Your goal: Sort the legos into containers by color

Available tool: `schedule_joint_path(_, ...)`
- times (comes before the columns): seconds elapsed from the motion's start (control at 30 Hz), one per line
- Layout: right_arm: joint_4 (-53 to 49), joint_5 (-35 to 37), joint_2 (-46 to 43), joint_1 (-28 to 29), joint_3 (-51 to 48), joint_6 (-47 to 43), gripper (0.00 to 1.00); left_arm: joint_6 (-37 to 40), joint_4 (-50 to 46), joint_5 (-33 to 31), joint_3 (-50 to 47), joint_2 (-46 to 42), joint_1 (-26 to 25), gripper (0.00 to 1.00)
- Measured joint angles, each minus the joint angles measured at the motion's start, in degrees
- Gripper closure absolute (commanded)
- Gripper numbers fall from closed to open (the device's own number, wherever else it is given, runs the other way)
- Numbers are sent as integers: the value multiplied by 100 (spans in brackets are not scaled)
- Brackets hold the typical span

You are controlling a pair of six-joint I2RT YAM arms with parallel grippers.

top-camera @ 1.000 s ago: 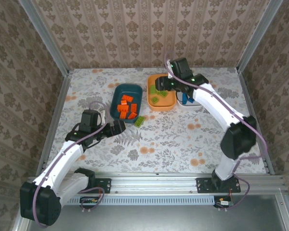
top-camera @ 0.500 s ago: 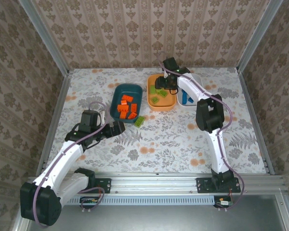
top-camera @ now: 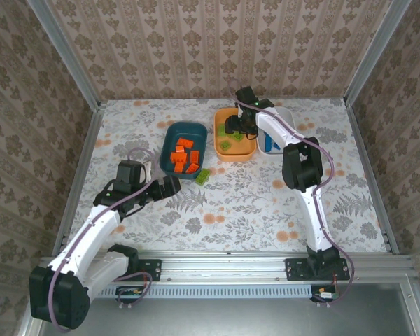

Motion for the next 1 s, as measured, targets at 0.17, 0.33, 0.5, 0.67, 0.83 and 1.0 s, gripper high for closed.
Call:
schedule_joint_path(0.17, -9, -57, 0, 0, 0, 20, 19, 0, 0, 0, 0, -17, 0, 0)
schedule_joint_path(0.33, -2, -63, 0, 0, -17, 20, 17, 0, -2, 0, 0, -55, 0, 0)
schedule_joint_path(0.5, 20, -79, -11, 0, -94, 22, 17, 0, -2, 0, -2, -94, 0, 0)
schedule_joint_path(0.67, 31, -133, -136, 0, -208, 52, 17, -2, 2, 0, -48, -133, 0, 0)
schedule_joint_path(0.83, 44, -299, -553, 0, -243, 138, 17, -4, 7, 0, -48, -131, 0, 0)
schedule_joint_path(1.0, 205, -496, -1237, 13, -603, 155, 17, -55, 76, 2, -55, -127, 0, 0)
